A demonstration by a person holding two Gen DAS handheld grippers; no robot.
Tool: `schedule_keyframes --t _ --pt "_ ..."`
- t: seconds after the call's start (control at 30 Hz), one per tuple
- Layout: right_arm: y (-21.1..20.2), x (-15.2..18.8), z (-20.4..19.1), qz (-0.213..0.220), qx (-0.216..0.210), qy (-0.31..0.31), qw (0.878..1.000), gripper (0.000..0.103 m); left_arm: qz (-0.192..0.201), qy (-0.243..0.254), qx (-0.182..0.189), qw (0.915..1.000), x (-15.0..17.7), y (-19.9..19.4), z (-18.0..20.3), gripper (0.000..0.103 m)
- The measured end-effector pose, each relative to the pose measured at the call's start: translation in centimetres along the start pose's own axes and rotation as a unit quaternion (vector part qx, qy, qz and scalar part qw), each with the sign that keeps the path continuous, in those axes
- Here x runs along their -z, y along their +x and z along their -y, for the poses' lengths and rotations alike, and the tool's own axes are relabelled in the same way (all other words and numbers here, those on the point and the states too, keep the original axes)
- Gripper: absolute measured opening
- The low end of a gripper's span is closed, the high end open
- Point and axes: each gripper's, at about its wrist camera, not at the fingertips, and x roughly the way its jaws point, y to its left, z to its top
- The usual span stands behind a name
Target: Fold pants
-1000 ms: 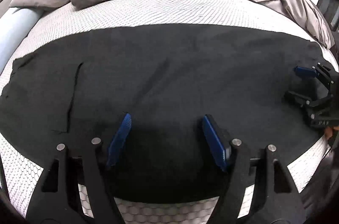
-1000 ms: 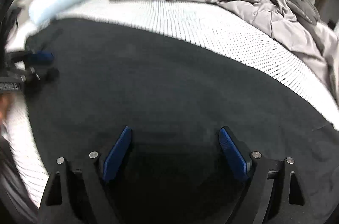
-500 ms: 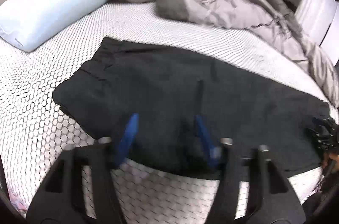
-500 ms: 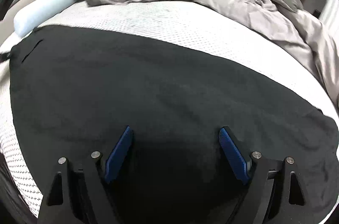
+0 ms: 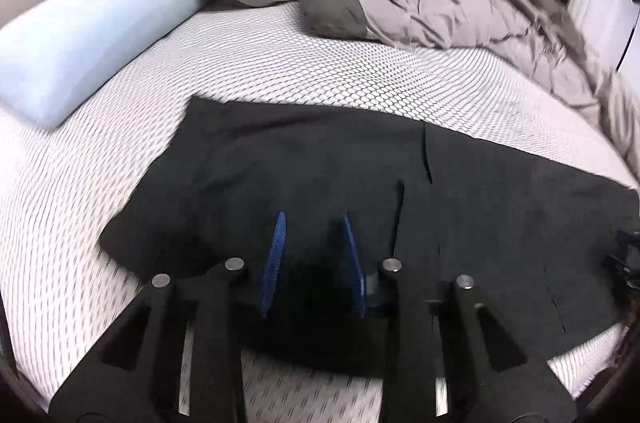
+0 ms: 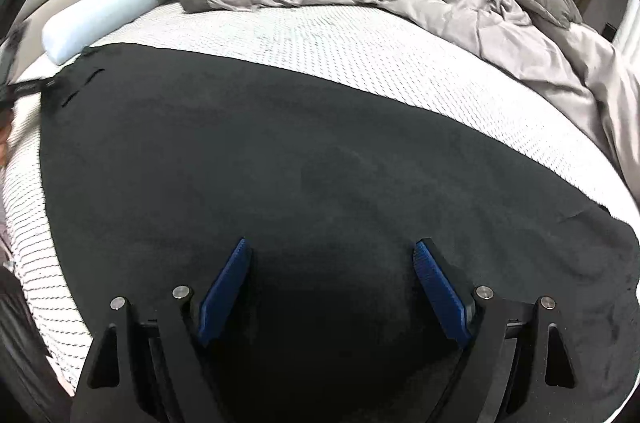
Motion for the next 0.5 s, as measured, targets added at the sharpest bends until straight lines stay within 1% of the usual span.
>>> schedule_keyframes --t 0.07,0.1,0.17,0.2,0.23,0.27,0.33,0.4,0.43,0.5 --pt "0.0 -0.1 -0.4 0.001 -0.006 -0.005 1.000 0.086 -0.031 0.013 -0.014 0.9993 -0.9 2.8 0.8 0.027" --pt "0.1 0.0 -0.4 -0.001 -0.007 -0.006 1.000 0.086 -0.044 0.005 -0.023 0.9988 -1.2 4.0 0.2 0.027" --pt "0.4 0.3 -0.3 -0.010 0.000 -0.010 1.000 0.086 -0.039 -0.039 -0.017 0.9983 -1.4 4.0 -1.5 0.020" --pt "0.4 0.4 0.1 -0.012 0.005 -0.007 1.000 0.086 -0.038 -0.053 -0.025 0.9976 -1.6 3.7 -2.3 0.014" --pt "0.3 0.6 0.5 -0.013 0.010 -0.001 1.000 0.086 -0.029 -0.069 -0.042 0.9963 -1.7 3.2 -3.4 0.013" --pt "0.2 0.8 1.0 -0.013 0.015 0.006 1.000 0.086 -0.026 -0.082 -0.046 0.9952 -1.6 2.9 -4.1 0.011" --pt "0.0 1.2 2.0 -0.017 0.027 0.022 0.999 0.086 -0.025 -0.117 -0.041 0.9920 -1.6 2.7 -4.9 0.010" --pt "-0.2 1.6 2.7 -0.015 0.027 0.032 0.999 0.086 -0.016 -0.103 -0.053 0.9931 -1.9 2.1 -3.7 0.011" --pt "-0.4 1.7 2.9 -0.014 0.027 0.034 0.999 0.086 -0.012 -0.088 -0.048 0.9949 -2.1 1.5 -2.8 0.011" --pt "-0.8 1.7 2.9 -0.011 0.025 0.031 0.999 0.086 -0.003 -0.067 -0.014 0.9976 -2.0 0.4 -0.2 0.011"
